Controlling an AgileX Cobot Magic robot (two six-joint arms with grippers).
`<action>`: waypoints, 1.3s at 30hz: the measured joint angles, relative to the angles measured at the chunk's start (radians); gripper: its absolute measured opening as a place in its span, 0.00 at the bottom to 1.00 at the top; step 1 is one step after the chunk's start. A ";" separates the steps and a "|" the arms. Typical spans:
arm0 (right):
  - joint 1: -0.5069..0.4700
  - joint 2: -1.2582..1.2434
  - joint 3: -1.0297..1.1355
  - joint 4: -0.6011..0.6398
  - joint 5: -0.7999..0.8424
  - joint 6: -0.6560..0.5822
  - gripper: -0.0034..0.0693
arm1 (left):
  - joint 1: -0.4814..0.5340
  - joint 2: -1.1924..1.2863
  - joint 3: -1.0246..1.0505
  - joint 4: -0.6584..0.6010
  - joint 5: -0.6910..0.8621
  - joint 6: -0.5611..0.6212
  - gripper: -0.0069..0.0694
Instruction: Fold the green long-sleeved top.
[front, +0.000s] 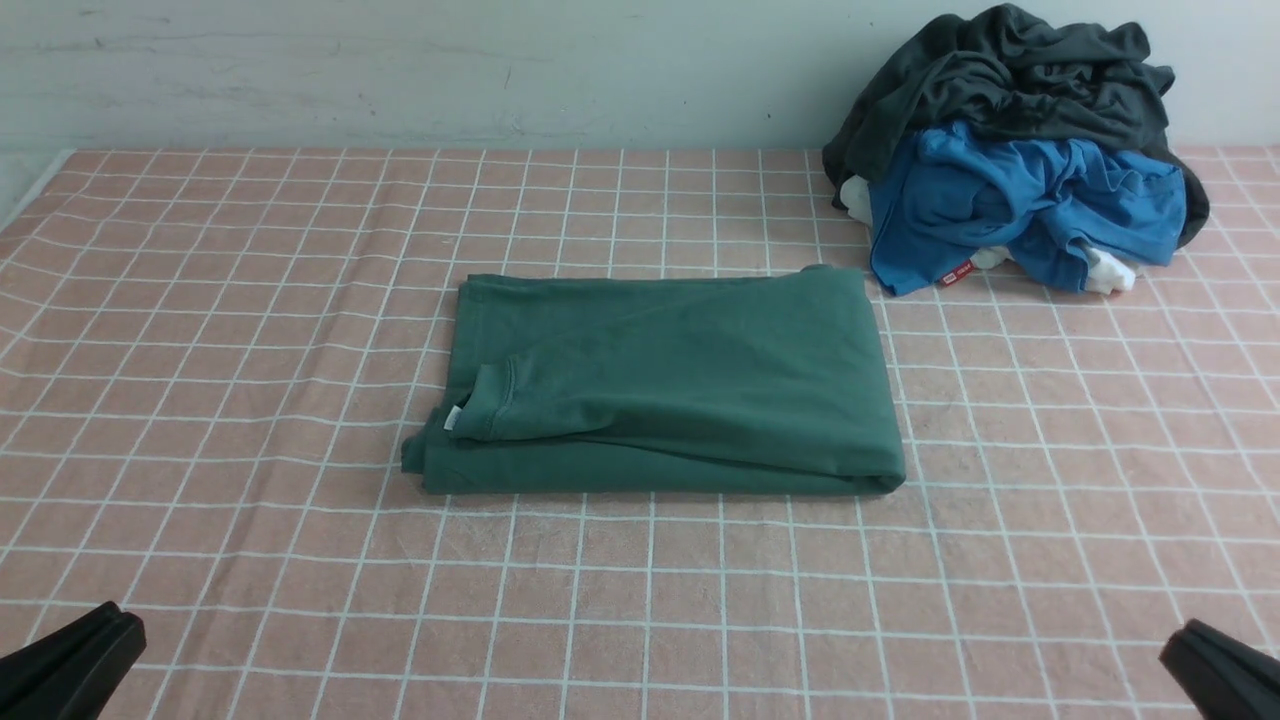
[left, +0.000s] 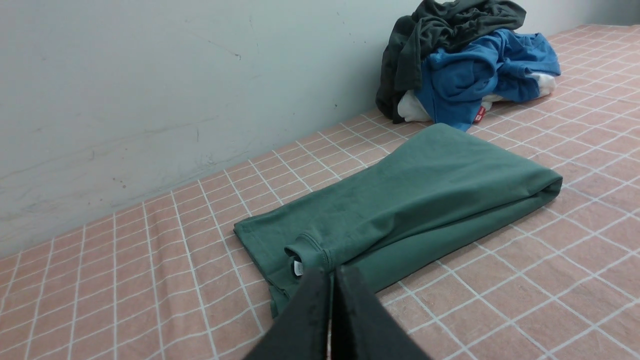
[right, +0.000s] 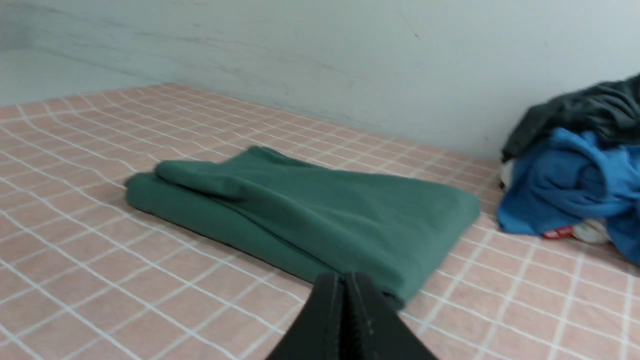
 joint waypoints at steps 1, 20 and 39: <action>-0.039 -0.048 0.000 0.000 0.059 0.000 0.03 | 0.000 0.000 0.000 -0.001 -0.001 0.000 0.09; -0.463 -0.222 -0.001 0.000 0.355 0.003 0.03 | 0.000 0.000 0.000 -0.014 -0.001 -0.001 0.09; -0.464 -0.222 -0.001 0.000 0.356 0.003 0.03 | 0.031 -0.064 0.096 0.126 -0.058 -0.057 0.09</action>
